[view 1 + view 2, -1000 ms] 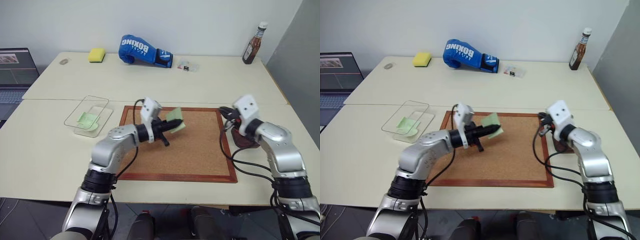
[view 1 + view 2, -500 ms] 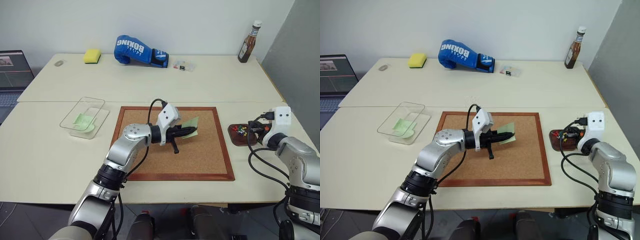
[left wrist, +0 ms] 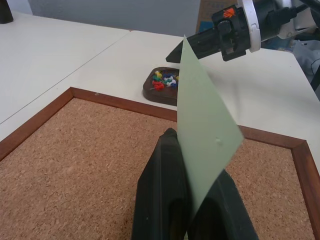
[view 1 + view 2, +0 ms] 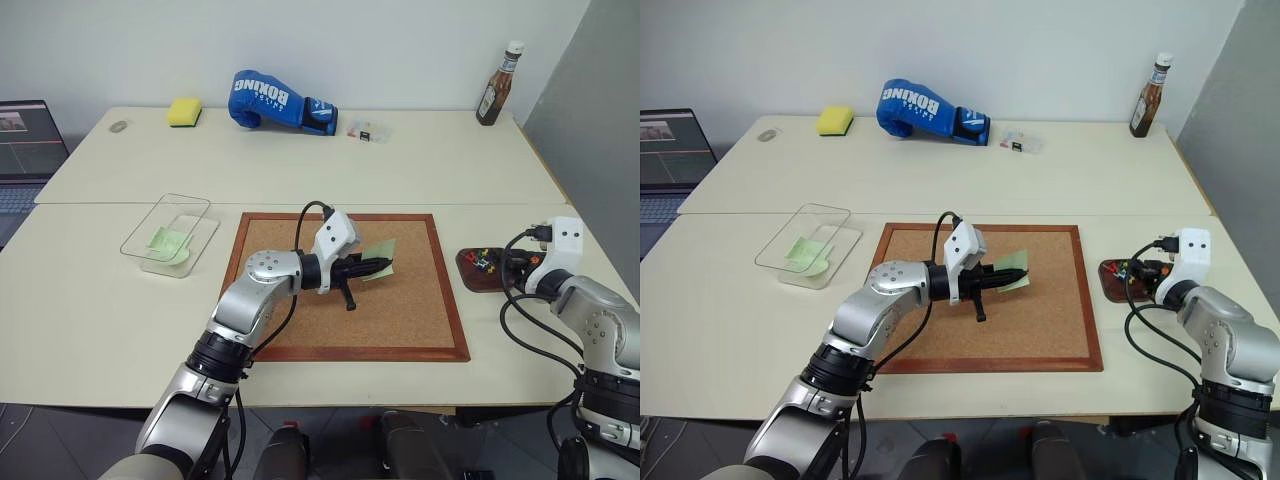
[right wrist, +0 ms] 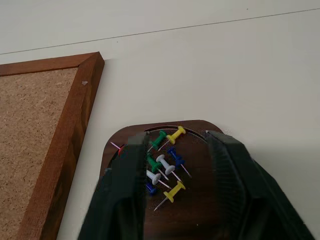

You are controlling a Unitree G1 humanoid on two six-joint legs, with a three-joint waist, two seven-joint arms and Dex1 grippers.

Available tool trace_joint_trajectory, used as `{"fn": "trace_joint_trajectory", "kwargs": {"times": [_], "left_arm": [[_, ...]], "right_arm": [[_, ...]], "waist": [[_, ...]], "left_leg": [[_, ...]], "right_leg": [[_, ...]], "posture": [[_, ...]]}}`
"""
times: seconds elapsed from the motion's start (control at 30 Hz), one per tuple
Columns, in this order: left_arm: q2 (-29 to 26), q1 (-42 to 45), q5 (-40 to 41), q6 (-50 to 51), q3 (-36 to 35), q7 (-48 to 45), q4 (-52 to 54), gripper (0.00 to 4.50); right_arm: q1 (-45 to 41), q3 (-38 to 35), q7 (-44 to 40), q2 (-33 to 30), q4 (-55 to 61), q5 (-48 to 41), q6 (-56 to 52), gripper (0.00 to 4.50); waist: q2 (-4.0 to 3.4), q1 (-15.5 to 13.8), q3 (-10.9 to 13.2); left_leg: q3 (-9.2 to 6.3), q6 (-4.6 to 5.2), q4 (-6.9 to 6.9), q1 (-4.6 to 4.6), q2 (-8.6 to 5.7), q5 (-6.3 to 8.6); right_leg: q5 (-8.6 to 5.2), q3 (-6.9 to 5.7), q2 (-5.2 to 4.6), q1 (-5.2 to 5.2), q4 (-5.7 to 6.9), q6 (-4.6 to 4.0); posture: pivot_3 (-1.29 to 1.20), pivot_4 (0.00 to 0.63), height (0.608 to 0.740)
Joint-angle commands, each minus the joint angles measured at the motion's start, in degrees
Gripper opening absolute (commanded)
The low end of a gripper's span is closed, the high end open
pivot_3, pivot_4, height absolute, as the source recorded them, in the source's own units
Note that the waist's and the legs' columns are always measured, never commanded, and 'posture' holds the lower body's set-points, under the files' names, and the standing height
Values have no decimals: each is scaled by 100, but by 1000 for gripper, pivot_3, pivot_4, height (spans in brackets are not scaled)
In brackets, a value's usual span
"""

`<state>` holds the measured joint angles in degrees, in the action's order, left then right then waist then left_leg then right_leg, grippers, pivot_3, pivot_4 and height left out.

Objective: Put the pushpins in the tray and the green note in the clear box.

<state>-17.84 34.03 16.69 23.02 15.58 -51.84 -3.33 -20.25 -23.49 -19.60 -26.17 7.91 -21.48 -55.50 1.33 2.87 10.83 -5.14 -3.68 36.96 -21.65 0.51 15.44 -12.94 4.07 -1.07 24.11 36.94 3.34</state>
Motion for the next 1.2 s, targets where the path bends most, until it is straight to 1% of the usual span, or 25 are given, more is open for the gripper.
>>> {"fn": "trace_joint_trajectory", "kwargs": {"times": [0.03, 0.2, 0.27, 0.3, 0.33, 0.4, 0.47, 0.57, 0.7, 0.83, 0.93, 1.07, 1.13, 1.17, 1.2], "left_arm": [[38, 13, 16, -89, -103, 17, 195, 0], [58, 7, 16, -88, -122, 46, 177, 0], [55, 2, 18, -89, -134, 53, 176, 0], [48, -9, 25, -84, -147, 59, 187, 0], [47, 1, 65, -47, -203, 81, 188, 0], [15, 63, 171, 70, -399, 167, 191, 0], [-35, 101, 233, 153, -563, 244, 197, 0], [-272, 153, 226, 381, -1107, 658, 187, 0], [-712, 187, -242, 660, -1857, 1830, 169, 0], [-823, 256, -381, 966, -2663, 2980, 204, 0], [-894, 279, -543, 1141, -3239, 3844, 144, 0], [-937, 197, -561, 1325, -3612, 4333, -109, 0], [-932, 169, -543, 1290, -3700, 4429, -248, 407], [-920, 177, -520, 1286, -3731, 4463, -295, 502], [-909, 190, -500, 1267, -3743, 4484, -328, 737]], "right_arm": [[-51, -100, 47, -105, 152, -127, -18, 2872], [-55, -168, -16, -160, 191, -286, -104, 3851], [-45, -137, -224, -221, 309, -471, -73, 4316], [-21, -104, -327, -248, 401, -564, -57, 4453], [4, -32, -482, -291, 543, -668, -10, 4453], [110, 224, -1048, -412, 996, -939, 271, 4453], [195, 449, -1391, -514, 1308, -1000, 573, 4453], [155, 846, -1738, -528, 1786, -1302, 628, 4453], [-251, 1321, -1746, -210, 2200, -1759, 554, 4453], [-571, 1799, -1732, -45, 2194, -1747, 690, 4453], [-731, 2024, -1794, 30, 2070, -1726, 812, 4453], [-793, 2177, -1908, 4, 1936, -1702, 968, 4453], [-849, 2220, -1904, 15, 1841, -1687, 1010, 4500], [-870, 2232, -1889, 20, 1800, -1686, 1021, 4500], [-880, 2238, -1880, 21, 1770, -1688, 1032, 4500]], "waist": [[0, 0, 0], [0, 0, 0], [0, 0, 0], [0, 0, 0], [-1, 0, 0], [-2, 3, 0], [-4, 31, 2], [-5, 44, 1], [-5, 73, 1], [-5, 36, 2], [-4, -11, 1], [-4, -88, 1], [-4, -104, 1], [-4, -107, 1], [-4, -109, 1]], "left_leg": [[0, 0, 0, 0, 0, 0], [0, 0, 1, 0, 0, 0], [0, 0, 1, 1, 0, 0], [0, 0, 1, 0, 0, 0], [0, 0, 1, 1, 0, 0], [-1, 0, 0, 0, 0, 0], [-1, 0, 0, 0, 1, 0], [-2, 0, 1, 3, 3, 0], [-5, 0, 1, 10, 7, 0], [-12, 0, 2, 8, 8, 0], [-20, -1, 3, -3, 4, 0], [-33, -1, 3, -11, 1, 0], [-36, -2, 3, -12, 0, -1], [-37, -2, 4, -12, 0, -1], [-40, -2, 5, -12, 0, -1]], "right_leg": [[0, 0, 0, 0, 0, 0], [0, 0, 0, 0, 1, 0], [0, 0, 0, 0, 2, 0], [0, 1, 0, 0, 2, 0], [0, 0, 0, 0, 2, 0], [0, 0, 0, 0, 1, 0], [0, 0, 1, 2, 1, 0], [0, -2, 3, 0, 3, 1], [0, -3, 6, -1, 8, 1], [1, -8, 7, -2, 7, 2], [2, -15, 1, 0, 1, 2], [12, -28, -4, 2, -4, -15], [17, -33, -5, 1, -4, -25], [18, -34, -5, 1, -3, -25], [17, -37, -5, 0, -2, -25]], "posture": [[0, 150, 740], [0, 150, 740], [0, 150, 740], [0, 150, 740], [0, 150, 740], [0, 150, 740], [0, 150, 740], [0, 150, 740], [0, 150, 740], [0, 150, 740], [0, 150, 740], [0, 150, 740], [0, 150, 740], [0, 150, 740], [0, 150, 740]]}}
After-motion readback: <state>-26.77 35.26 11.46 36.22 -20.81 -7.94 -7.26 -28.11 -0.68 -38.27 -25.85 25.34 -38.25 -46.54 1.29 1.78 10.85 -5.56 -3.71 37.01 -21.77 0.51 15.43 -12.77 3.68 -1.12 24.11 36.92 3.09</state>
